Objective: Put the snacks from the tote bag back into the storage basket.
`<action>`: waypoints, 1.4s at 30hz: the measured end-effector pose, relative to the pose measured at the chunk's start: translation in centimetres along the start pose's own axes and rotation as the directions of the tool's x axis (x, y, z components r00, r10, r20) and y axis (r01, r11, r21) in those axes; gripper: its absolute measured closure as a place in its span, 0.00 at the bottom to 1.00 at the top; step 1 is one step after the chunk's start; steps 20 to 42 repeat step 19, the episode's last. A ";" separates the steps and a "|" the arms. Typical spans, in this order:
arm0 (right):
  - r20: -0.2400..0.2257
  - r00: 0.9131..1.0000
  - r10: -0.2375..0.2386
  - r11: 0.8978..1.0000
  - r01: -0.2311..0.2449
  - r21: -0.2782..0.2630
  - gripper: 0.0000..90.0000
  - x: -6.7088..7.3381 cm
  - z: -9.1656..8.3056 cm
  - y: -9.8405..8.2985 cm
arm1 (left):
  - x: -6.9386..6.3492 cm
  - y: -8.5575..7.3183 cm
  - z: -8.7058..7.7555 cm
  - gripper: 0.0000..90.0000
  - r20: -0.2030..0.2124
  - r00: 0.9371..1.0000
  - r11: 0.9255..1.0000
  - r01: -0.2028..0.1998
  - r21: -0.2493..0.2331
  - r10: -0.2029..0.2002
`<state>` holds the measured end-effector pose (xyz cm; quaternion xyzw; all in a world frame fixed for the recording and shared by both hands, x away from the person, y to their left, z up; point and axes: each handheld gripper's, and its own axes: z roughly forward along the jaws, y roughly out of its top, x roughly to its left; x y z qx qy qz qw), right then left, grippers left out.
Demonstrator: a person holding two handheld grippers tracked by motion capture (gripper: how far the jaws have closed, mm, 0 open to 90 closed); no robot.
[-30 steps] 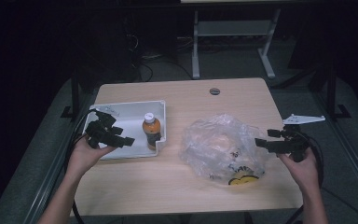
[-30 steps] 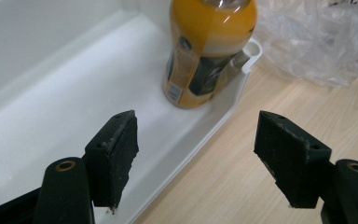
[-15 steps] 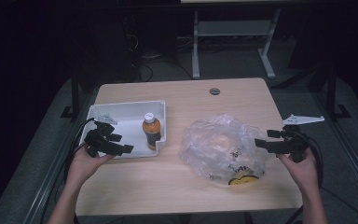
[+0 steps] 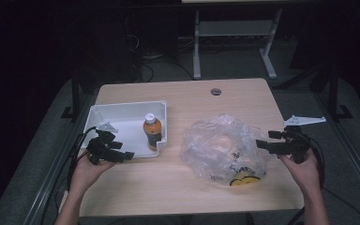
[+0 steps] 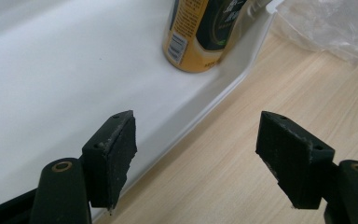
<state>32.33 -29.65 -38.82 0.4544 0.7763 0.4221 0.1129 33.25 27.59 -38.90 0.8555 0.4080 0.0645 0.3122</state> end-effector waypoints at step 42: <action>-0.014 1.000 -0.011 1.000 0.011 -0.016 0.28 0.2 0.4 -0.7 | -1.0 -2.0 1.0 0.31 -0.017 1.000 0.998 -0.002 -0.057 0.001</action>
